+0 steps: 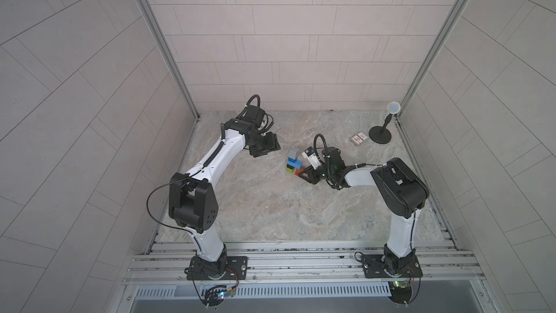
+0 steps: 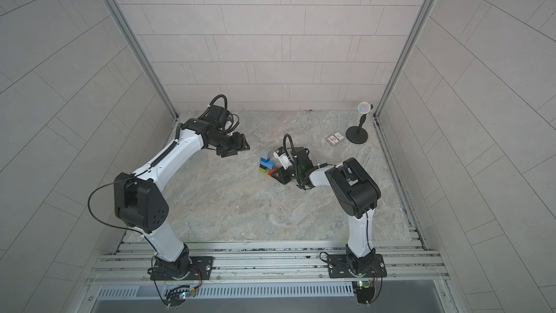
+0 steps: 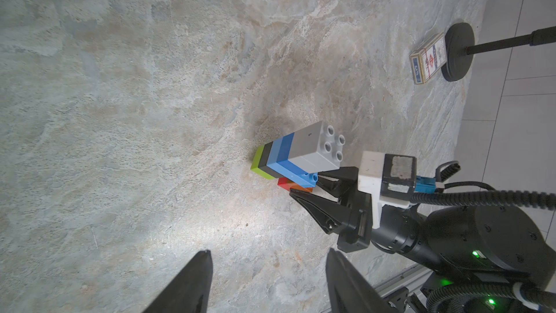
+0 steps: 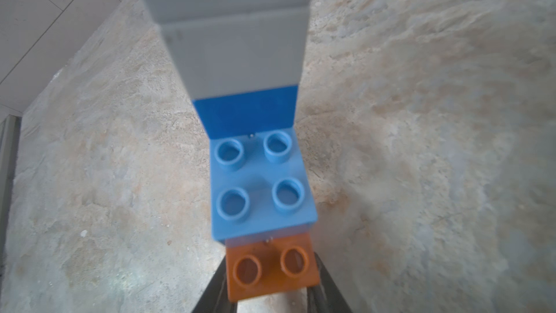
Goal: Assemble the letter h with lego
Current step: Adjust the lego brick at the center of the board.
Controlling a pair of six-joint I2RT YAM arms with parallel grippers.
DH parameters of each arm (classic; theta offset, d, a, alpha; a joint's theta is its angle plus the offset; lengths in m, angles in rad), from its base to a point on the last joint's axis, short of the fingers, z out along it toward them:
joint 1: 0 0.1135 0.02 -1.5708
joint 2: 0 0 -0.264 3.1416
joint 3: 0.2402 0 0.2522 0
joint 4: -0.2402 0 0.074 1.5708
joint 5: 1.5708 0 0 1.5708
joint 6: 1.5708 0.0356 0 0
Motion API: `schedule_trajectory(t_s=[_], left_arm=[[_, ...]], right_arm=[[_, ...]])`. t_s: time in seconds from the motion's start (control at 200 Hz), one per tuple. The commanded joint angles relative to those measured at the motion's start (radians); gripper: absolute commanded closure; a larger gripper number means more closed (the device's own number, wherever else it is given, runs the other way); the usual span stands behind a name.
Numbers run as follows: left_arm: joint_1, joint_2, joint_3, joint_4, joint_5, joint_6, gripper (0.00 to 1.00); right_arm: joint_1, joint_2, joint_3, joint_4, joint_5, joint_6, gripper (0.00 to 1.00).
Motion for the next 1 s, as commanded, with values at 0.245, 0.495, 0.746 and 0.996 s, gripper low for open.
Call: schedule_trajectory(t_s=[0.245, 0.495, 0.746, 0.996], left_arm=[[0.037, -0.004, -0.019, 0.007, 0.014, -0.031, 0.33], [0.082, -0.019, -0.038, 0.008, -0.036, -0.056, 0.33], [0.096, -0.02, -0.043, 0.013, -0.037, -0.063, 0.33], [0.1, -0.014, -0.045, 0.017, -0.027, -0.064, 0.33]], right_arm=[[-0.013, 0.053, 0.128, -0.169, -0.326, 0.283, 0.82], [-0.012, 0.151, 0.223, -0.447, -0.506, 0.323, 0.81], [-0.026, 0.169, 0.221, -0.505, -0.561, 0.324, 0.62], [-0.097, 0.17, 0.242, -0.608, -0.436, 0.293, 0.29]])
